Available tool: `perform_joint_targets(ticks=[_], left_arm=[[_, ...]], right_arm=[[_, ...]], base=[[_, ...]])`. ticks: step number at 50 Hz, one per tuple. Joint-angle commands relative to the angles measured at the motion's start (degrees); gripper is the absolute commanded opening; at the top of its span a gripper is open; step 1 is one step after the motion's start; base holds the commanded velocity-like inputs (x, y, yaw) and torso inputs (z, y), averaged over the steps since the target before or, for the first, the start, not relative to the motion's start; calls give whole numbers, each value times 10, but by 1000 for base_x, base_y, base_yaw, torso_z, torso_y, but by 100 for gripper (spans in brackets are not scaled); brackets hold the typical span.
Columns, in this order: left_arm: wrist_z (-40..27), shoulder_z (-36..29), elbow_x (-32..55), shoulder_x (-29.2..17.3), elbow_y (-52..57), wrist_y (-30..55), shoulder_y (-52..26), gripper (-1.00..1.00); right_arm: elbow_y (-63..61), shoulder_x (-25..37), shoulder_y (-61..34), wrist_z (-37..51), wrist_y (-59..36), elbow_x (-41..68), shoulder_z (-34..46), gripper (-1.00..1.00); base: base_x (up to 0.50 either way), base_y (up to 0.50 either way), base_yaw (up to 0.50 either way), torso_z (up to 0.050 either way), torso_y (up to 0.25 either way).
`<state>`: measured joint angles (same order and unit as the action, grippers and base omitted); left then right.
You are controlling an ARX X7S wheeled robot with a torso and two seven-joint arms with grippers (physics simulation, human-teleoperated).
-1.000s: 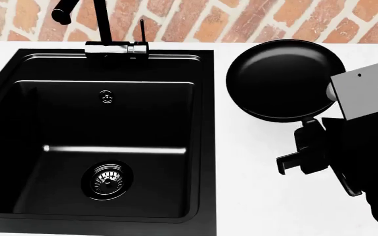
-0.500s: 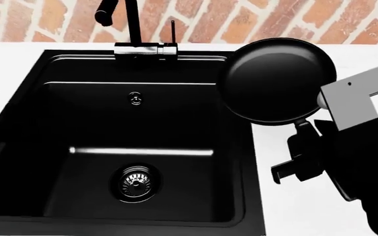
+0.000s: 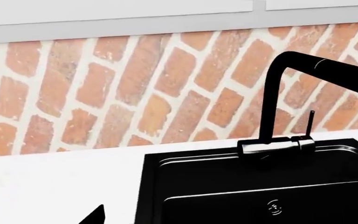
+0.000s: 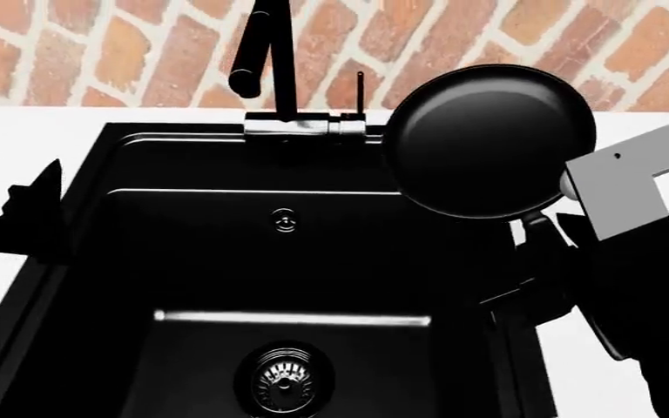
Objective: Pick the pan and sponge and place them into the sink. Then turn on the water.
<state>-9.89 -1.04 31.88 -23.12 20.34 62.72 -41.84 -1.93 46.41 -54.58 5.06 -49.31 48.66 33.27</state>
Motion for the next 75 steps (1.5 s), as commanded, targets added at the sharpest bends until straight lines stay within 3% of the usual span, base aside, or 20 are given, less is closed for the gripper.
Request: perform_joint_targets(ticks=[1,30,51,61,70,75], left_arm=[[2,4,6,-5,5,-1,4,100],[-3,-11,5,0,1,-9,4,100],[-4,-20,3,2,-11,-17,2,100],[-5,-17,7,0,-9,-16,3,100],[-5,-18,7,1,-16,-22,1,100],[-4,-18,8,-3,-13,-20,3,100]], right_arm=[[-16,6,-10,12,5,-26,-21,-100],[-23,14,1,16,4,-20,-24,-100],[-53,36,11,31,-4,-2,-40,-100],[-132,85,56,63,-27,75,-90,-100],[-212,169,116,57,-45,230,-164,-100],[-232,183,129,33,-51,257,-164,-100]], base=[[293,152,0,0,0],[256,58,0,0,2],[17,4,0,1,2],[0,0,0,0,1],[0,0,0,1,2],[0,0,0,0,0]])
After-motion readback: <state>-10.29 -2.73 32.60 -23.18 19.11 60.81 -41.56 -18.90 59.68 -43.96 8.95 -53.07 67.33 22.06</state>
